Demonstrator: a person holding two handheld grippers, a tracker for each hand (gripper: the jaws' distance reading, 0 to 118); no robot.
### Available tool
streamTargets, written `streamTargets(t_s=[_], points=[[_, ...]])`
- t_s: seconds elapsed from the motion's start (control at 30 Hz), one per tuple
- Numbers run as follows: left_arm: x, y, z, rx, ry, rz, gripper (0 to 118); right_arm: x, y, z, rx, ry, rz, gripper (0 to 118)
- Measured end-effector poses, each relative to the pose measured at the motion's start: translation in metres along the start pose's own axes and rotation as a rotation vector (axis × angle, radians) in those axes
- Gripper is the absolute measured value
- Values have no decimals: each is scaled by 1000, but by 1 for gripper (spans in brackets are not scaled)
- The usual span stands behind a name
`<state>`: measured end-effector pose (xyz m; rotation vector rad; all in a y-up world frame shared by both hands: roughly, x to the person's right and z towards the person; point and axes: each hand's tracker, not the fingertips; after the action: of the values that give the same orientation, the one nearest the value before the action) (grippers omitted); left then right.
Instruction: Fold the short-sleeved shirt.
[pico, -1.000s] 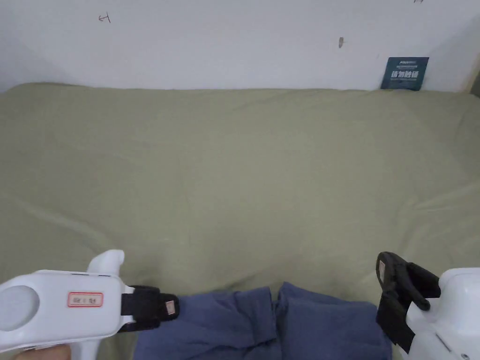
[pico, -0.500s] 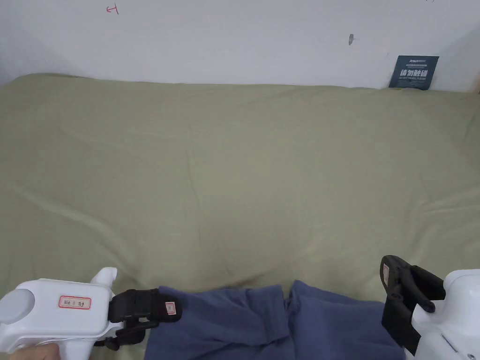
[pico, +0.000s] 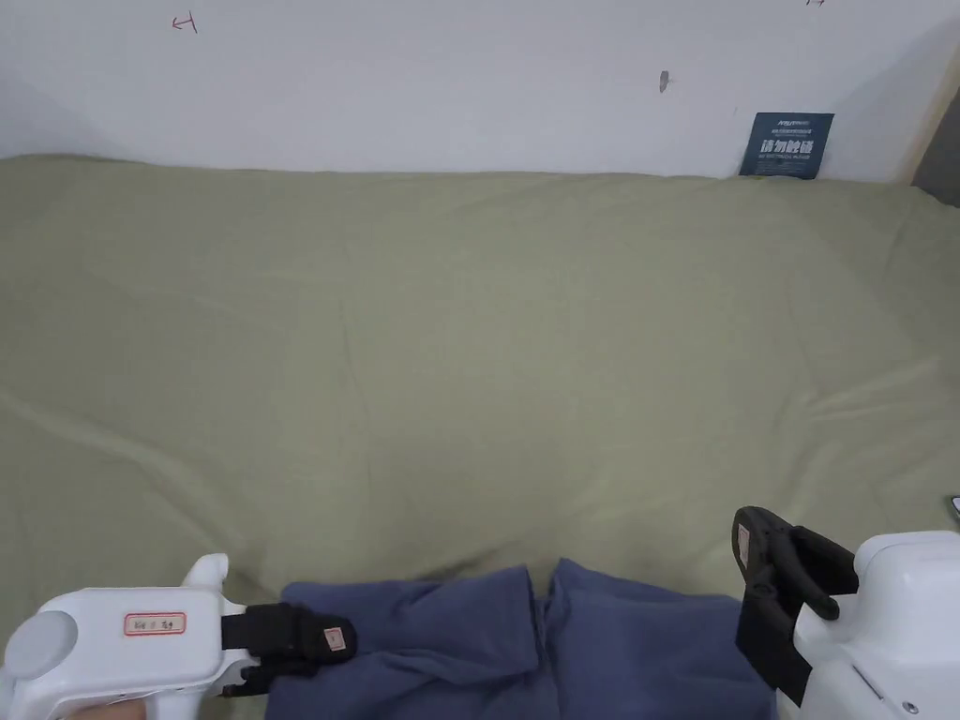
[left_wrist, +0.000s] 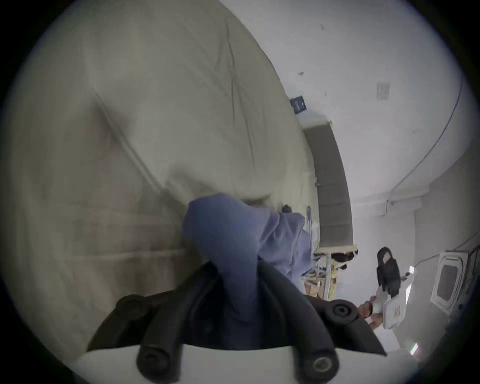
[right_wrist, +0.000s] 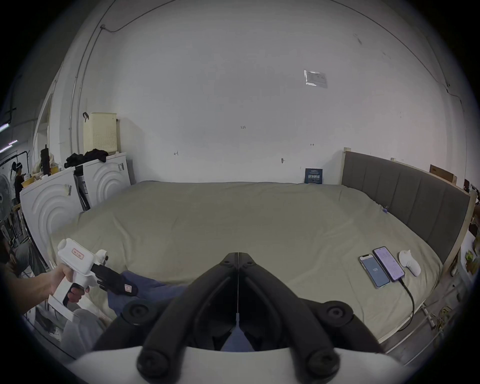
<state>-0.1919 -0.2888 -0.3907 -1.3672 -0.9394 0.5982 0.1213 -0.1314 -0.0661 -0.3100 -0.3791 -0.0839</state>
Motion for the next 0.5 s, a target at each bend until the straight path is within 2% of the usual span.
streamTargets(t_s=[0.17,0.23,0.33,0.37,0.5], points=[[21,-5,44,95,89,-17,8,7,7,2,25,-5,-2,3],[29,-5,70,151,171,-19,8,9,10,0,35,0,-9,3],[46,-7,104,178,338,-101,8,10,13,-2,51,7,-4,3],[53,-8,110,180,330,-68,8,11,14,-2,56,13,-4,3],[98,-9,108,172,486,-162,8,12,15,-2,68,19,-20,3]])
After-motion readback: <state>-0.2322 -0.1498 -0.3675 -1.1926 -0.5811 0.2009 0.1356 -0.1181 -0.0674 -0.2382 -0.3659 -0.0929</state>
